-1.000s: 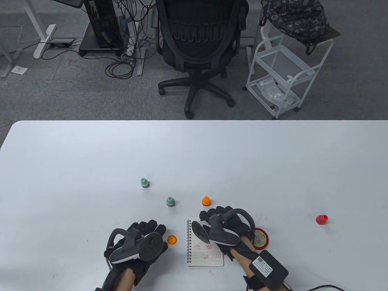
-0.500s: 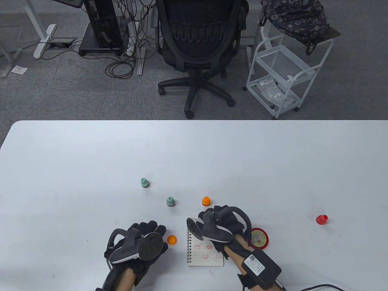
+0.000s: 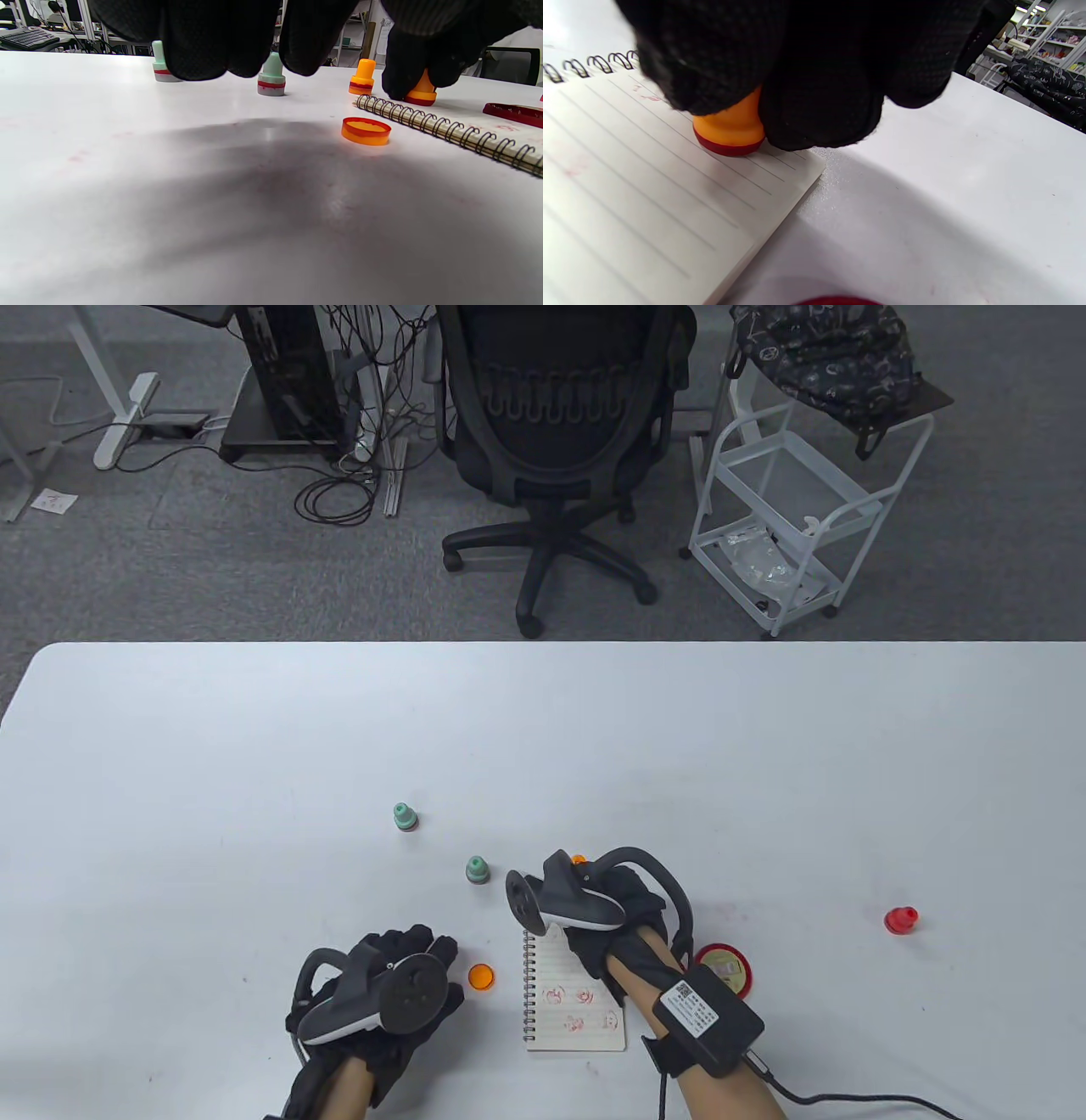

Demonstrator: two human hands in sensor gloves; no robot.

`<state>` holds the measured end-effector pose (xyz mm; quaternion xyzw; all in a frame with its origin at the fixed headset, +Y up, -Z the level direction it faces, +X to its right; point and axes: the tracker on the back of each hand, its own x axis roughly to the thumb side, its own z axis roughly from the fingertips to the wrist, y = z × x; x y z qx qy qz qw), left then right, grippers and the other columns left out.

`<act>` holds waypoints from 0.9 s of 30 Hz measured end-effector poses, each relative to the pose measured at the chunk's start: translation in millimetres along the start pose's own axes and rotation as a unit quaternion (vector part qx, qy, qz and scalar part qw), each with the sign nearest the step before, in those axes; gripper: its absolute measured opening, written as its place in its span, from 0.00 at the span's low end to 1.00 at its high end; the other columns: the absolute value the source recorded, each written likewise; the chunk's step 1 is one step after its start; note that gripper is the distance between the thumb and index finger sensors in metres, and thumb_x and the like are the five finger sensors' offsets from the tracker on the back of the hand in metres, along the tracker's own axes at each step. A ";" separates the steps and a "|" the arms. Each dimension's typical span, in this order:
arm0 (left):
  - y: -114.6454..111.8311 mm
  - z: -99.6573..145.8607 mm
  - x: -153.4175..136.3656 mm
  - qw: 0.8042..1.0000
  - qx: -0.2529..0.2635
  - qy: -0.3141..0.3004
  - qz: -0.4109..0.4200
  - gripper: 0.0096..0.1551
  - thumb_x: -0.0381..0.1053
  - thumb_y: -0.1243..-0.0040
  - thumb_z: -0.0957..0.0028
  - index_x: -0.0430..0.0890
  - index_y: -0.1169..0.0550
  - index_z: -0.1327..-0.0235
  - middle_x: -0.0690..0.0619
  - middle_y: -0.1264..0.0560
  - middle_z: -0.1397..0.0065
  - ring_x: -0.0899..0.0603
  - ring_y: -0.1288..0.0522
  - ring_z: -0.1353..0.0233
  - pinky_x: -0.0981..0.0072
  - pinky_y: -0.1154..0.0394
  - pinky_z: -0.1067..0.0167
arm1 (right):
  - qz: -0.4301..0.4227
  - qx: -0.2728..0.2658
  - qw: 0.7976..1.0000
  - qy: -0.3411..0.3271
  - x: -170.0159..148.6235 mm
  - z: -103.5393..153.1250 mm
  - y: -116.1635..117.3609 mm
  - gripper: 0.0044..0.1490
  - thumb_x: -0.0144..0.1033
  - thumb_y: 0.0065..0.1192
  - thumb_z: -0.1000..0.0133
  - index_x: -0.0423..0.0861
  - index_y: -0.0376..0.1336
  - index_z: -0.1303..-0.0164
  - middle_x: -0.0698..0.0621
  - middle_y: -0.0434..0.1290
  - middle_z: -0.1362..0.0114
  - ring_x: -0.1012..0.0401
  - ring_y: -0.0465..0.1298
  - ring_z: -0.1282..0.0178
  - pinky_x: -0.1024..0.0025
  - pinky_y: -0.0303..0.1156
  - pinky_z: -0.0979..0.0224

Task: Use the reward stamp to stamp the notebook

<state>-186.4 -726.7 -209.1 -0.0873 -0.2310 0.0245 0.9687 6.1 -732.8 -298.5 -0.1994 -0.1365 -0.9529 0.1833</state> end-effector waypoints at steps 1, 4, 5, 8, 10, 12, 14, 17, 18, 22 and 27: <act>0.4 0.5 -0.3 1.000 0.001 0.001 0.000 0.39 0.62 0.48 0.42 0.42 0.27 0.22 0.36 0.33 0.20 0.25 0.31 0.28 0.29 0.36 0.32 | 0.002 0.002 1.000 0.000 0.5 -0.5 -0.3 0.30 0.39 0.72 0.67 0.58 0.73 0.51 0.54 0.83 0.46 0.61 0.85 0.55 0.63 0.80 0.43; 1.2 1.7 -1.6 1.000 0.003 0.005 0.001 0.39 0.62 0.48 0.42 0.42 0.27 0.22 0.36 0.33 0.20 0.25 0.31 0.28 0.29 0.36 0.32 | 0.024 0.016 1.000 -0.001 5.5 -4.1 -2.5 0.30 0.39 0.72 0.67 0.58 0.73 0.51 0.54 0.83 0.46 0.60 0.85 0.55 0.63 0.80 0.43; 1.2 2.1 -1.7 1.000 0.003 0.007 0.001 0.39 0.62 0.48 0.42 0.42 0.27 0.22 0.36 0.33 0.20 0.25 0.31 0.27 0.29 0.36 0.32 | 0.031 0.023 0.999 0.000 7.0 -5.9 -3.3 0.30 0.39 0.72 0.67 0.58 0.73 0.51 0.54 0.83 0.46 0.60 0.85 0.55 0.63 0.80 0.43; 1.4 2.6 -2.3 1.000 0.004 0.010 0.001 0.39 0.62 0.48 0.42 0.42 0.27 0.22 0.36 0.33 0.20 0.25 0.31 0.28 0.30 0.36 0.32 | 0.039 0.039 0.999 0.001 9.0 -9.9 -4.4 0.31 0.39 0.73 0.67 0.57 0.72 0.51 0.54 0.83 0.47 0.60 0.85 0.55 0.63 0.81 0.43; 1.4 3.0 -3.1 1.000 0.005 0.012 0.002 0.39 0.62 0.48 0.42 0.42 0.27 0.23 0.36 0.33 0.20 0.25 0.31 0.28 0.30 0.36 0.32 | 0.043 0.045 0.998 -0.003 9.8 -12.4 -4.9 0.31 0.40 0.73 0.68 0.57 0.73 0.51 0.54 0.83 0.47 0.60 0.85 0.55 0.63 0.81 0.44; 1.3 3.3 -4.0 1.000 0.005 0.014 0.003 0.39 0.62 0.48 0.42 0.42 0.27 0.23 0.36 0.33 0.20 0.25 0.31 0.28 0.30 0.36 0.32 | 0.044 0.051 0.998 -0.005 9.8 -15.2 -4.0 0.31 0.40 0.74 0.68 0.57 0.72 0.52 0.54 0.83 0.47 0.60 0.86 0.56 0.63 0.81 0.44; 1.1 3.6 -4.4 1.000 0.004 0.016 0.003 0.39 0.62 0.48 0.42 0.42 0.27 0.23 0.36 0.33 0.20 0.25 0.31 0.28 0.30 0.36 0.32 | 0.045 0.055 0.997 -0.007 9.8 -16.8 -4.1 0.31 0.40 0.74 0.68 0.57 0.73 0.52 0.54 0.83 0.48 0.60 0.86 0.56 0.63 0.81 0.44; 0.5 3.9 -4.5 1.000 0.001 0.018 0.005 0.39 0.62 0.48 0.42 0.42 0.27 0.23 0.36 0.32 0.20 0.25 0.31 0.28 0.30 0.36 0.32 | 0.048 0.060 0.997 -0.007 10.5 -17.7 -4.6 0.31 0.40 0.74 0.69 0.57 0.72 0.52 0.54 0.84 0.48 0.60 0.86 0.57 0.63 0.81 0.44; 0.1 3.8 -4.4 1.000 0.000 0.018 0.006 0.39 0.62 0.48 0.42 0.42 0.27 0.23 0.36 0.32 0.20 0.25 0.31 0.28 0.30 0.36 0.32 | 0.050 0.060 0.997 -0.007 10.8 -17.4 -5.2 0.31 0.40 0.74 0.69 0.57 0.72 0.52 0.54 0.84 0.48 0.60 0.86 0.56 0.63 0.81 0.44; -1.0 3.3 -3.2 1.000 -0.003 0.018 0.005 0.39 0.62 0.48 0.42 0.42 0.27 0.23 0.36 0.32 0.20 0.25 0.30 0.28 0.30 0.36 0.32 | 0.059 0.059 0.996 -0.006 12.2 -16.6 -6.2 0.31 0.41 0.74 0.69 0.57 0.72 0.52 0.54 0.84 0.48 0.60 0.86 0.57 0.63 0.81 0.44; -1.7 2.6 -2.8 1.000 -0.006 0.016 0.006 0.39 0.62 0.48 0.42 0.42 0.27 0.23 0.36 0.32 0.20 0.25 0.30 0.28 0.30 0.36 0.32 | 0.058 0.055 0.997 -0.007 11.7 -15.5 -7.2 0.31 0.41 0.74 0.69 0.58 0.72 0.52 0.54 0.84 0.48 0.60 0.86 0.57 0.63 0.81 0.44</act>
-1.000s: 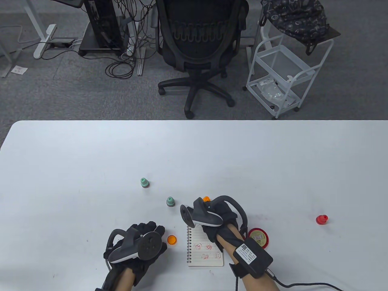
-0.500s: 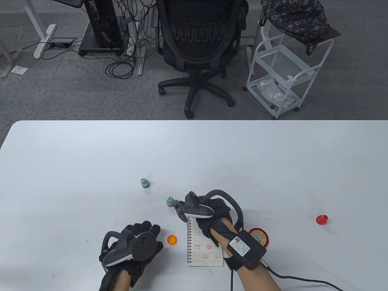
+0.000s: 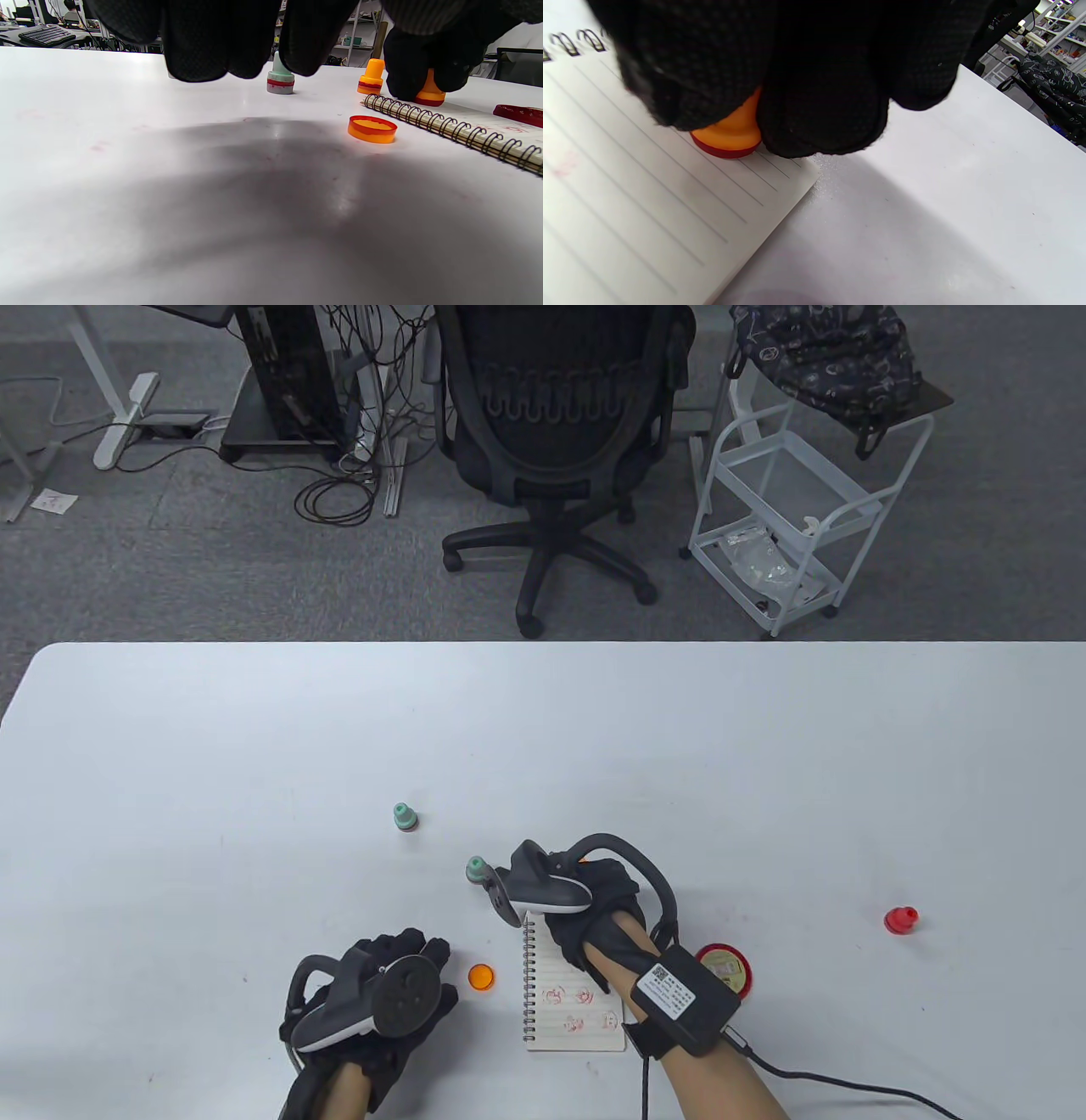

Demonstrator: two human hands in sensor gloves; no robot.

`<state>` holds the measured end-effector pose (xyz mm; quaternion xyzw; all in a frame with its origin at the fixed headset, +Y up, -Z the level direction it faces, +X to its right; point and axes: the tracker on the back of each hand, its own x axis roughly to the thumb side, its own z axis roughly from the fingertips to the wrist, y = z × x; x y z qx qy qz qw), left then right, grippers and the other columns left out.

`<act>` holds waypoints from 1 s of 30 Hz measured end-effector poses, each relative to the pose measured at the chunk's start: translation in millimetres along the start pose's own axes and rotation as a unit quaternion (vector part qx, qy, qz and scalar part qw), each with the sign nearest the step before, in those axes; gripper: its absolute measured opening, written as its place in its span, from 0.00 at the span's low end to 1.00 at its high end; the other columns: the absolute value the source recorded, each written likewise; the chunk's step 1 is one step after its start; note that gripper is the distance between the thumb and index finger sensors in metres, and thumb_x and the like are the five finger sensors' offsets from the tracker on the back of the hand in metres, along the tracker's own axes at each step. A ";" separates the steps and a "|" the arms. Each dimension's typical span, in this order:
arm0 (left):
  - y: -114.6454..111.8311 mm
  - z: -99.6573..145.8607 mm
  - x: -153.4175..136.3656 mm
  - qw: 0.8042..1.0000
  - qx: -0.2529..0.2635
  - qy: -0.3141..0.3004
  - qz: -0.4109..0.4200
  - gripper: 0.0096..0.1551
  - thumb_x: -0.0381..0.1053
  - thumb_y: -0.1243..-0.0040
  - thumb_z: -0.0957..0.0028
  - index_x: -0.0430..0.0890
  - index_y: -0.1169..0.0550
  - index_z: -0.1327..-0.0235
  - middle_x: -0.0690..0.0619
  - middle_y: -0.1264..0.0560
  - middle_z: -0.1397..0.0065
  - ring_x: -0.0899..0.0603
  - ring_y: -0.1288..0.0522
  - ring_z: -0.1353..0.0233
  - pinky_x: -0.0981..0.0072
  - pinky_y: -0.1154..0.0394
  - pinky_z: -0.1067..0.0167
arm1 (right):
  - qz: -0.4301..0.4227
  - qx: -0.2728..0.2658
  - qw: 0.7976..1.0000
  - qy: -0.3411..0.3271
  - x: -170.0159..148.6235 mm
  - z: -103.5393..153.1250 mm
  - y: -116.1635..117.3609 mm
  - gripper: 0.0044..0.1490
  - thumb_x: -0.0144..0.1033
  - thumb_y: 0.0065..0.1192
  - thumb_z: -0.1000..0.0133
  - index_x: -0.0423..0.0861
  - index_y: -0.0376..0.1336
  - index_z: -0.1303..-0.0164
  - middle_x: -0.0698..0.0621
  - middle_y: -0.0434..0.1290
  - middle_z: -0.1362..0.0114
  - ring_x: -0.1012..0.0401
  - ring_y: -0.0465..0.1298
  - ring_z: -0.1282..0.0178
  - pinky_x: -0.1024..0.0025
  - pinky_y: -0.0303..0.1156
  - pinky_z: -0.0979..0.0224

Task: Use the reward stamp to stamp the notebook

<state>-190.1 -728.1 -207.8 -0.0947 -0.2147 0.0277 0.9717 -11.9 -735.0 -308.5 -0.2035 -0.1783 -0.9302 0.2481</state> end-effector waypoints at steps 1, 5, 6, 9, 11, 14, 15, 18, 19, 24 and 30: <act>-0.1 -0.1 -0.1 1.000 0.000 0.000 0.000 0.39 0.62 0.48 0.42 0.42 0.27 0.23 0.36 0.32 0.20 0.25 0.31 0.28 0.30 0.36 0.32 | -0.001 0.000 1.000 0.000 0.0 -0.4 0.3 0.31 0.41 0.74 0.69 0.57 0.72 0.52 0.54 0.84 0.48 0.60 0.86 0.56 0.63 0.81 0.44; -0.6 -1.8 -2.1 1.000 -0.004 0.000 0.001 0.39 0.62 0.48 0.42 0.42 0.27 0.23 0.36 0.32 0.20 0.25 0.31 0.28 0.30 0.36 0.32 | -0.008 0.001 1.000 -0.002 -0.9 -1.0 2.1 0.31 0.42 0.74 0.68 0.57 0.72 0.52 0.54 0.83 0.48 0.60 0.86 0.56 0.63 0.81 0.44; -0.7 -1.9 -2.4 1.000 -0.005 0.001 0.000 0.39 0.62 0.48 0.42 0.42 0.27 0.23 0.36 0.32 0.20 0.25 0.31 0.28 0.30 0.36 0.32 | -0.008 0.000 1.000 -0.002 -0.7 -0.8 2.3 0.31 0.42 0.74 0.68 0.57 0.71 0.52 0.54 0.83 0.48 0.60 0.86 0.57 0.63 0.81 0.44; -1.2 -1.8 -1.7 1.000 -0.007 -0.001 0.002 0.39 0.62 0.48 0.42 0.42 0.27 0.23 0.36 0.32 0.20 0.25 0.31 0.28 0.30 0.36 0.32 | -0.005 -0.012 1.000 0.001 -0.7 1.6 3.8 0.30 0.42 0.74 0.68 0.58 0.72 0.52 0.54 0.83 0.48 0.60 0.86 0.57 0.63 0.81 0.44; -1.2 -2.1 0.6 1.000 -0.007 -0.005 0.002 0.39 0.62 0.48 0.42 0.42 0.27 0.23 0.36 0.32 0.20 0.25 0.30 0.28 0.30 0.36 0.32 | -0.002 -0.020 1.000 0.004 -0.6 3.7 4.3 0.30 0.42 0.74 0.68 0.58 0.72 0.52 0.54 0.83 0.48 0.60 0.86 0.57 0.63 0.81 0.45; -1.1 -3.3 3.5 1.000 -0.008 -0.010 0.000 0.39 0.62 0.48 0.42 0.42 0.27 0.23 0.36 0.32 0.20 0.25 0.31 0.28 0.30 0.36 0.32 | -0.001 -0.030 1.000 0.009 -0.5 7.0 5.3 0.30 0.42 0.74 0.68 0.58 0.72 0.52 0.54 0.83 0.48 0.60 0.85 0.56 0.63 0.81 0.44; -1.1 -3.5 3.9 1.000 -0.008 -0.011 0.000 0.39 0.62 0.48 0.42 0.42 0.27 0.23 0.36 0.32 0.20 0.25 0.31 0.28 0.30 0.36 0.32 | -0.001 -0.031 0.999 0.009 -0.6 7.5 5.4 0.30 0.42 0.73 0.68 0.58 0.71 0.52 0.54 0.83 0.48 0.60 0.85 0.56 0.63 0.81 0.44; -1.3 -4.2 4.3 1.000 -0.009 -0.013 -0.001 0.39 0.62 0.48 0.42 0.42 0.27 0.23 0.36 0.33 0.20 0.25 0.31 0.28 0.30 0.36 0.32 | -0.003 -0.037 0.999 0.012 0.0 7.4 6.8 0.30 0.42 0.73 0.68 0.58 0.71 0.52 0.54 0.83 0.48 0.61 0.85 0.56 0.63 0.80 0.44; -1.3 -4.2 4.2 1.000 -0.009 -0.014 0.000 0.39 0.62 0.48 0.42 0.42 0.27 0.23 0.36 0.33 0.20 0.25 0.31 0.28 0.30 0.36 0.32 | -0.003 -0.037 0.999 0.013 0.2 7.6 6.8 0.30 0.42 0.73 0.67 0.58 0.71 0.52 0.54 0.83 0.48 0.60 0.85 0.56 0.63 0.80 0.44; -1.2 -4.3 4.5 1.000 -0.006 -0.017 0.000 0.39 0.62 0.48 0.42 0.42 0.27 0.23 0.36 0.32 0.20 0.25 0.31 0.28 0.30 0.36 0.32 | 0.004 -0.037 0.999 0.018 2.7 7.4 7.8 0.30 0.42 0.73 0.67 0.58 0.71 0.52 0.54 0.83 0.48 0.60 0.85 0.56 0.63 0.80 0.44; -2.3 -5.1 4.5 1.000 -0.007 -0.021 0.000 0.39 0.62 0.48 0.42 0.42 0.27 0.23 0.36 0.32 0.20 0.25 0.30 0.28 0.30 0.36 0.32 | -0.001 -0.033 0.999 0.023 2.8 8.5 8.7 0.30 0.41 0.73 0.67 0.58 0.71 0.52 0.54 0.83 0.47 0.60 0.85 0.55 0.63 0.80 0.43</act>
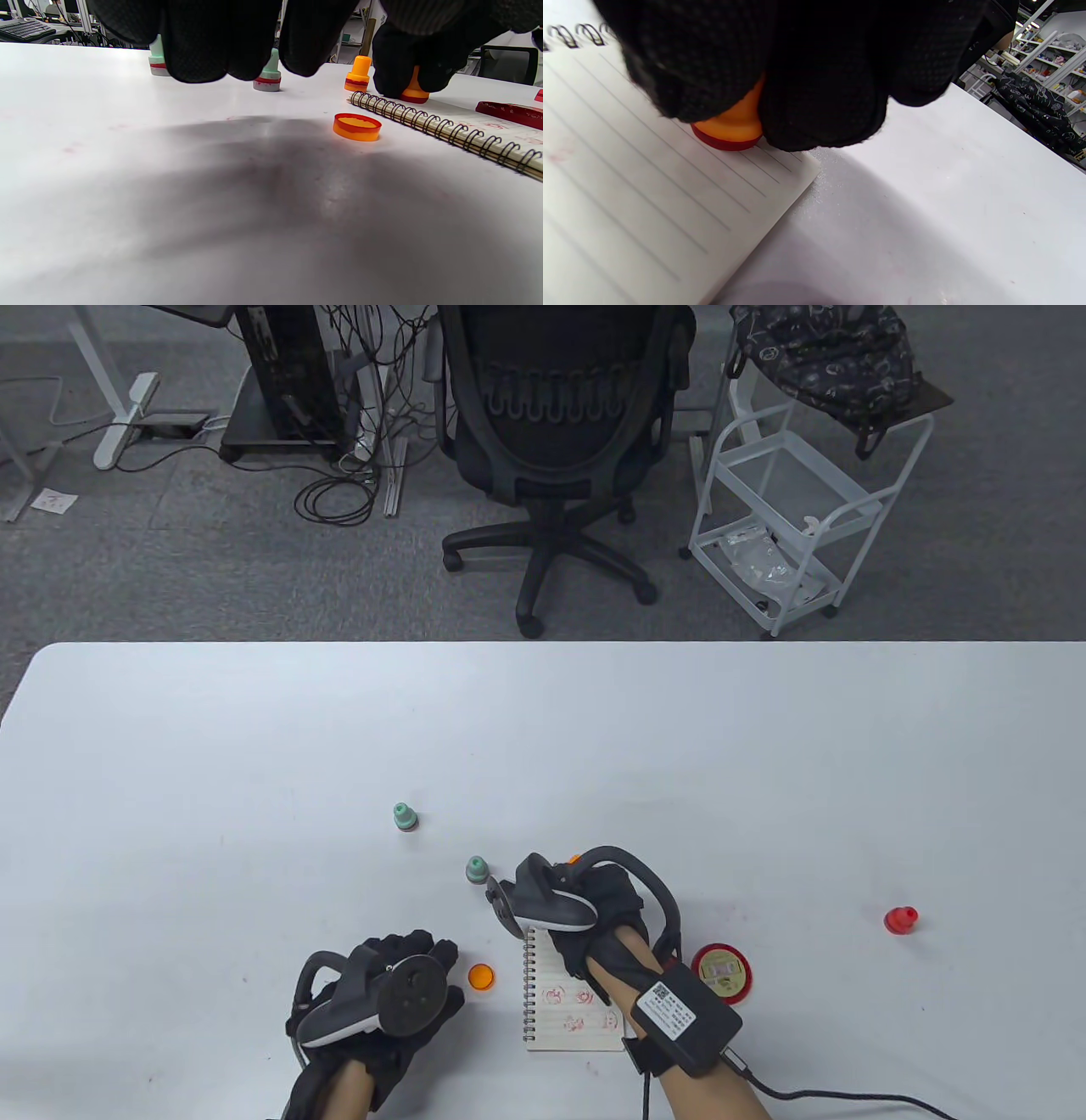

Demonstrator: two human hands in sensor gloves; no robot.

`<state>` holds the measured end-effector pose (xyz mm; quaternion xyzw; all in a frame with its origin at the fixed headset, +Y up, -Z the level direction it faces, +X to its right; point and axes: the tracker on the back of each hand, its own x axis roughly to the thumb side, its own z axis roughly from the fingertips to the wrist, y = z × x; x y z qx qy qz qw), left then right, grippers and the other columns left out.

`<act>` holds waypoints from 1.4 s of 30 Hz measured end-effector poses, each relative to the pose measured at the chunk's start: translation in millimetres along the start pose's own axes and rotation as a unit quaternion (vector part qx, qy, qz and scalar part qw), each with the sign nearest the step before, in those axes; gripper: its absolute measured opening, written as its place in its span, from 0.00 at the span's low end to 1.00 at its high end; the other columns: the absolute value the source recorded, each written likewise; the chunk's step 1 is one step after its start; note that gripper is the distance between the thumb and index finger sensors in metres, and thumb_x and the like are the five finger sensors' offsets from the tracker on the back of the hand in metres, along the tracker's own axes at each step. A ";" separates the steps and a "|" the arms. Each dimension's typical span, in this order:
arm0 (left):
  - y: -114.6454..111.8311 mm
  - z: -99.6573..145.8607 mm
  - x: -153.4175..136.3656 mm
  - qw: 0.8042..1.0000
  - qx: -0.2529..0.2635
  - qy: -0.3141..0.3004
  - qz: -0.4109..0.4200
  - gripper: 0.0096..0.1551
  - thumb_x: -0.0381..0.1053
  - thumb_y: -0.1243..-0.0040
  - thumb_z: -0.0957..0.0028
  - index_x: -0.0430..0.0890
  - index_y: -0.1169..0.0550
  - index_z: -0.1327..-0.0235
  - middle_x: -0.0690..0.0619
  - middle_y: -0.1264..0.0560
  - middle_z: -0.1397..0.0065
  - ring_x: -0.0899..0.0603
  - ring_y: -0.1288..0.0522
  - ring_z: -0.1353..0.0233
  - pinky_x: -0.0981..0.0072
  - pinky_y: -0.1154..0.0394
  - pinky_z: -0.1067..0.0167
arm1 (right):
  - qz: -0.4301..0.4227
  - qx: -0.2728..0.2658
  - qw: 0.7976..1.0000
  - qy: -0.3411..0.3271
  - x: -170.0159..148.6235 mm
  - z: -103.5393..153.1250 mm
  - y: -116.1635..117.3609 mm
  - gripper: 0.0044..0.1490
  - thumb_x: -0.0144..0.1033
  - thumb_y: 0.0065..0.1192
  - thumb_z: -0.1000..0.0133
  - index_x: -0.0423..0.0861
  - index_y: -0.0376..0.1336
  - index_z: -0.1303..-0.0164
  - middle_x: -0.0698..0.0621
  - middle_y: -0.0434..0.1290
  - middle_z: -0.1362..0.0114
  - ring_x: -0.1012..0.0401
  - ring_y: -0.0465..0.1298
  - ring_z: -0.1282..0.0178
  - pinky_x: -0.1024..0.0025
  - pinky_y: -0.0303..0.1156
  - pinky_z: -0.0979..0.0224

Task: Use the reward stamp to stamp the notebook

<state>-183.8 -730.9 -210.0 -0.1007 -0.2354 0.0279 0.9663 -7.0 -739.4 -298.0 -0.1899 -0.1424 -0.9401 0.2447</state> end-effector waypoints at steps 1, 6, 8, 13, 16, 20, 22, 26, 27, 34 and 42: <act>-0.1 -0.1 0.0 1.000 -0.001 0.000 0.000 0.39 0.62 0.48 0.42 0.42 0.27 0.23 0.36 0.32 0.20 0.25 0.30 0.28 0.30 0.36 0.32 | -0.002 0.000 1.000 0.000 0.5 -0.2 0.6 0.30 0.41 0.73 0.67 0.58 0.71 0.52 0.54 0.83 0.47 0.60 0.85 0.55 0.63 0.80 0.43; -1.0 -0.3 0.1 1.000 -0.004 -0.001 0.003 0.39 0.62 0.48 0.42 0.42 0.27 0.23 0.37 0.32 0.20 0.25 0.30 0.28 0.30 0.36 0.32 | -0.005 -0.006 1.000 -0.001 1.3 -1.7 1.8 0.30 0.41 0.73 0.67 0.58 0.71 0.52 0.54 0.82 0.47 0.60 0.85 0.55 0.62 0.80 0.43; -1.1 -0.3 0.0 1.000 -0.004 -0.001 0.003 0.39 0.62 0.48 0.42 0.42 0.27 0.23 0.37 0.32 0.20 0.25 0.30 0.28 0.30 0.36 0.32 | -0.004 -0.007 1.000 -0.001 1.5 -1.9 2.2 0.30 0.41 0.73 0.67 0.58 0.71 0.52 0.54 0.82 0.47 0.60 0.85 0.55 0.62 0.80 0.43; -1.6 -0.7 -0.7 1.000 -0.009 0.001 0.006 0.39 0.62 0.48 0.42 0.42 0.26 0.23 0.37 0.31 0.21 0.25 0.29 0.28 0.30 0.36 0.32 | -0.002 -0.012 1.000 -0.003 1.7 0.2 5.5 0.30 0.40 0.71 0.65 0.58 0.70 0.51 0.54 0.81 0.46 0.59 0.84 0.54 0.62 0.78 0.42; -1.6 -1.3 -0.1 1.000 -0.010 0.000 0.007 0.39 0.62 0.48 0.42 0.42 0.26 0.23 0.37 0.31 0.21 0.25 0.29 0.28 0.30 0.36 0.32 | 0.000 -0.031 1.000 -0.004 1.2 6.1 10.6 0.30 0.40 0.68 0.63 0.58 0.67 0.47 0.54 0.79 0.44 0.59 0.82 0.52 0.61 0.77 0.40; 0.6 0.1 0.1 1.000 0.000 -0.002 0.006 0.39 0.62 0.48 0.42 0.42 0.27 0.22 0.37 0.31 0.21 0.25 0.30 0.28 0.30 0.36 0.32 | -0.040 -0.125 0.991 0.027 -19.0 24.4 6.9 0.31 0.43 0.68 0.61 0.58 0.69 0.45 0.55 0.81 0.43 0.61 0.84 0.52 0.63 0.80 0.43; 0.8 0.1 -0.5 1.000 0.002 -0.003 0.007 0.39 0.62 0.48 0.42 0.42 0.28 0.21 0.36 0.32 0.20 0.25 0.30 0.28 0.30 0.36 0.32 | -0.073 -0.168 0.982 0.037 -33.6 38.3 0.7 0.31 0.43 0.68 0.61 0.58 0.69 0.44 0.55 0.81 0.43 0.61 0.84 0.52 0.63 0.80 0.43; -0.7 -0.6 0.4 1.000 0.002 -0.005 0.009 0.41 0.62 0.48 0.42 0.43 0.31 0.19 0.36 0.33 0.19 0.25 0.31 0.27 0.29 0.37 0.32 | -0.129 -0.205 0.969 0.040 -64.8 71.4 -5.6 0.31 0.43 0.68 0.60 0.58 0.69 0.44 0.54 0.81 0.42 0.60 0.84 0.52 0.63 0.79 0.42; -2.0 -1.4 1.8 1.000 0.001 -0.008 0.009 0.41 0.61 0.48 0.42 0.43 0.32 0.18 0.36 0.35 0.19 0.25 0.32 0.27 0.29 0.37 0.31 | -0.143 -0.215 0.965 0.041 -73.4 81.9 -4.7 0.31 0.44 0.67 0.60 0.58 0.69 0.44 0.54 0.81 0.42 0.60 0.84 0.52 0.63 0.80 0.42; -5.7 -7.2 12.6 1.000 0.005 -0.024 0.009 0.44 0.62 0.45 0.44 0.40 0.35 0.19 0.38 0.37 0.20 0.29 0.31 0.29 0.31 0.37 0.31 | -0.283 -0.304 0.908 0.057 -111.7 136.2 31.5 0.31 0.44 0.67 0.59 0.57 0.69 0.43 0.53 0.81 0.43 0.60 0.84 0.53 0.63 0.80 0.44; -20.7 -20.0 19.2 0.999 -0.029 -0.024 -0.015 0.48 0.63 0.42 0.46 0.40 0.38 0.18 0.38 0.37 0.20 0.30 0.31 0.30 0.32 0.37 0.31 | -0.391 -0.299 0.869 0.043 -114.5 141.7 71.7 0.30 0.43 0.68 0.58 0.55 0.70 0.43 0.51 0.81 0.43 0.59 0.85 0.53 0.62 0.80 0.44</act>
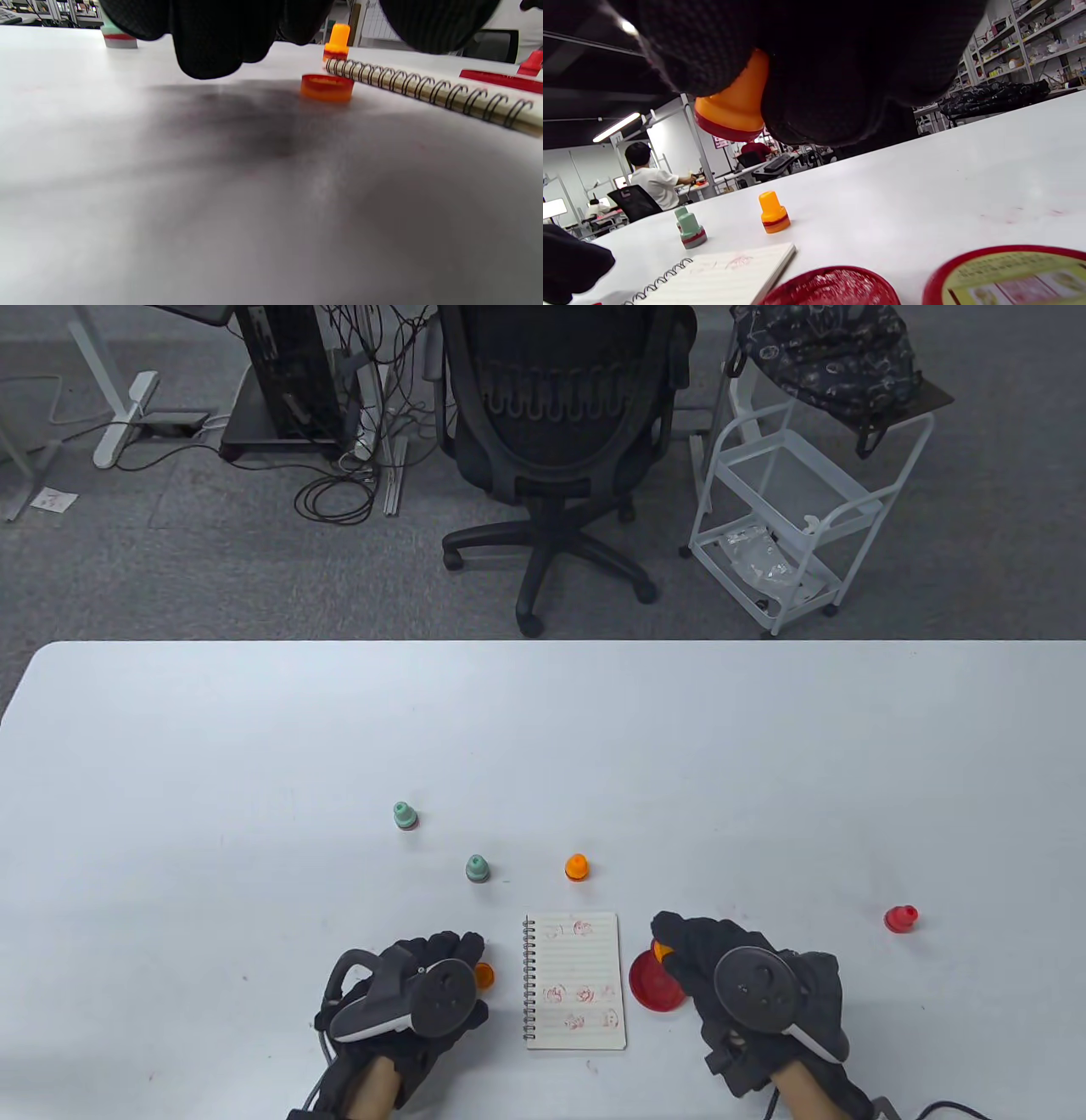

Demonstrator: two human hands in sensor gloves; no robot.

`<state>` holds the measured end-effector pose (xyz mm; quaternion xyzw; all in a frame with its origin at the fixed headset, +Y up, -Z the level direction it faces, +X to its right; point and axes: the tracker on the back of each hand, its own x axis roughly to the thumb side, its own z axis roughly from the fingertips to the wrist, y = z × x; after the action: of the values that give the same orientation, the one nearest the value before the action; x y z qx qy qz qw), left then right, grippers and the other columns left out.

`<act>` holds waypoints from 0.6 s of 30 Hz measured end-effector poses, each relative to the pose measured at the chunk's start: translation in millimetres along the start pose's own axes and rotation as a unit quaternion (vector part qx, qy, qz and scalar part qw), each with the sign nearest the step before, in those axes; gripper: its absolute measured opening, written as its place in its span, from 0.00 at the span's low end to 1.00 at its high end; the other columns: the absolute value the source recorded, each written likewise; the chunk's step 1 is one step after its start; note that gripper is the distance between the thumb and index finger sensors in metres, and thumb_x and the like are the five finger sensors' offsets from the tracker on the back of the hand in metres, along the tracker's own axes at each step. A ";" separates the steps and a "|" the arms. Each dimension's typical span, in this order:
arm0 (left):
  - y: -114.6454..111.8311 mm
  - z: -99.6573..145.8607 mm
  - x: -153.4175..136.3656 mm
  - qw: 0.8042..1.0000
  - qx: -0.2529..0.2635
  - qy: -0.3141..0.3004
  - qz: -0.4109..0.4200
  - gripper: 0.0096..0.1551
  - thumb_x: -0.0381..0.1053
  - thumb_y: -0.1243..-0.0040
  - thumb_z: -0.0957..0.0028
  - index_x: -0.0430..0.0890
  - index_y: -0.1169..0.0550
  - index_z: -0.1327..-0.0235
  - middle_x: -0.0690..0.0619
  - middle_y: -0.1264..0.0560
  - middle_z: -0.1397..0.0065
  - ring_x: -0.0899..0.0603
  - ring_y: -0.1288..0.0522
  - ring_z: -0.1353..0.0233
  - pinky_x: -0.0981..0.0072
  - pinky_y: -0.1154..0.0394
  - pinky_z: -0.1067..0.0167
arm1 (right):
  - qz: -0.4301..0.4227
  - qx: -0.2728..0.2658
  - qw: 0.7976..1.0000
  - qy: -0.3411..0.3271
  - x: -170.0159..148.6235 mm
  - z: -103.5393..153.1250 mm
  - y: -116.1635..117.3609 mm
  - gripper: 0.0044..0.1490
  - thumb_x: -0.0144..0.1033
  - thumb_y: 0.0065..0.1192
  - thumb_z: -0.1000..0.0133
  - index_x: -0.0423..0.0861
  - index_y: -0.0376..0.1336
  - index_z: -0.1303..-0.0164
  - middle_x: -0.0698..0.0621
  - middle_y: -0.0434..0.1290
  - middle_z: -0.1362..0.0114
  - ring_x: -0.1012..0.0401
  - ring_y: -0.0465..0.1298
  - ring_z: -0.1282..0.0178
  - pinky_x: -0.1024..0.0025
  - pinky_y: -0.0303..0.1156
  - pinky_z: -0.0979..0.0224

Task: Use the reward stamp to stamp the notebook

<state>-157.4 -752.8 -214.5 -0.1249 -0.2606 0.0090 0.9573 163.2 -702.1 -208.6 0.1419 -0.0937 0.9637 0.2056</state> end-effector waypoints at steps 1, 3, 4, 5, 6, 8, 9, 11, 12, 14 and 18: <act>-2.4 -2.5 0.7 1.000 -0.007 0.002 -0.003 0.49 0.63 0.42 0.47 0.40 0.38 0.17 0.38 0.37 0.21 0.30 0.31 0.30 0.32 0.37 0.31 | -0.004 0.002 1.000 -0.002 1.0 -2.0 0.5 0.30 0.43 0.68 0.58 0.55 0.70 0.43 0.52 0.81 0.43 0.59 0.85 0.53 0.62 0.80 0.44; -3.8 -6.1 2.4 1.000 -0.013 0.008 -0.015 0.49 0.63 0.42 0.47 0.40 0.38 0.17 0.38 0.36 0.22 0.31 0.32 0.31 0.31 0.39 0.31 | -0.001 0.007 1.000 -0.009 2.8 -4.6 3.0 0.30 0.43 0.68 0.58 0.55 0.70 0.43 0.51 0.81 0.43 0.59 0.85 0.53 0.62 0.80 0.44; -4.3 -8.4 3.5 0.999 -0.022 0.013 -0.020 0.49 0.63 0.42 0.47 0.40 0.39 0.17 0.39 0.36 0.22 0.31 0.32 0.31 0.31 0.39 0.31 | 0.005 0.013 1.000 -0.014 3.7 -4.6 4.7 0.30 0.43 0.67 0.58 0.55 0.70 0.42 0.51 0.81 0.43 0.59 0.85 0.53 0.62 0.80 0.44; -5.9 -10.4 4.9 0.999 -0.037 0.020 -0.020 0.49 0.63 0.42 0.47 0.40 0.39 0.17 0.39 0.38 0.22 0.31 0.34 0.31 0.31 0.40 0.30 | 0.010 0.017 1.000 -0.018 4.7 -4.1 6.2 0.30 0.43 0.67 0.58 0.55 0.70 0.43 0.51 0.81 0.43 0.59 0.85 0.53 0.62 0.80 0.44; -8.1 -12.7 6.9 0.998 -0.052 0.028 -0.023 0.50 0.63 0.42 0.47 0.40 0.40 0.16 0.38 0.39 0.22 0.31 0.35 0.31 0.30 0.42 0.30 | 0.019 0.021 0.999 -0.024 6.1 -3.4 7.7 0.30 0.43 0.68 0.58 0.55 0.70 0.43 0.51 0.81 0.43 0.59 0.85 0.53 0.62 0.80 0.44; -10.9 -16.9 12.2 0.997 -0.056 0.035 -0.049 0.50 0.63 0.42 0.47 0.40 0.41 0.17 0.38 0.41 0.23 0.30 0.37 0.32 0.30 0.43 0.30 | 0.038 0.021 0.999 -0.032 9.1 -2.3 8.4 0.30 0.43 0.68 0.58 0.55 0.70 0.43 0.52 0.81 0.43 0.59 0.85 0.53 0.62 0.80 0.44; -10.0 -18.6 14.7 0.996 -0.057 0.035 -0.067 0.50 0.63 0.43 0.48 0.40 0.41 0.18 0.38 0.40 0.23 0.30 0.36 0.32 0.30 0.43 0.30 | 0.045 0.018 0.998 -0.035 10.7 -1.8 8.0 0.31 0.43 0.68 0.58 0.55 0.70 0.43 0.52 0.81 0.43 0.59 0.85 0.53 0.62 0.80 0.44; -9.1 -20.1 15.8 0.995 -0.064 0.039 -0.072 0.49 0.63 0.43 0.48 0.41 0.41 0.18 0.38 0.39 0.24 0.31 0.35 0.33 0.30 0.42 0.30 | 0.048 0.014 0.998 -0.041 13.3 -1.2 7.0 0.30 0.43 0.67 0.58 0.55 0.70 0.43 0.52 0.81 0.43 0.59 0.85 0.53 0.62 0.80 0.44; -9.5 -20.1 15.2 0.995 -0.062 0.042 -0.059 0.49 0.62 0.42 0.48 0.41 0.40 0.18 0.38 0.39 0.24 0.30 0.35 0.33 0.29 0.42 0.30 | 0.048 0.013 0.998 -0.044 14.7 -0.7 6.6 0.31 0.43 0.67 0.58 0.55 0.69 0.42 0.52 0.81 0.43 0.59 0.85 0.53 0.62 0.80 0.44; -9.8 -20.5 14.2 0.997 -0.050 0.043 -0.045 0.47 0.60 0.41 0.48 0.41 0.39 0.20 0.38 0.38 0.25 0.30 0.35 0.34 0.29 0.42 0.31 | 0.049 0.013 0.998 -0.047 16.3 -0.4 6.5 0.30 0.43 0.67 0.58 0.55 0.70 0.43 0.52 0.81 0.43 0.59 0.85 0.53 0.62 0.80 0.44; -9.0 -21.7 14.4 0.997 -0.037 0.046 -0.042 0.41 0.56 0.40 0.48 0.42 0.36 0.24 0.38 0.36 0.26 0.30 0.33 0.35 0.29 0.41 0.31 | 0.055 0.021 0.997 -0.054 19.0 0.2 9.4 0.30 0.43 0.67 0.58 0.55 0.70 0.43 0.52 0.81 0.43 0.59 0.85 0.53 0.62 0.80 0.44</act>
<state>-134.6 -765.4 -223.2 -0.1491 -0.2217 -0.0461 0.9625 142.6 -703.5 -203.7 0.1926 -0.0921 0.9663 0.1440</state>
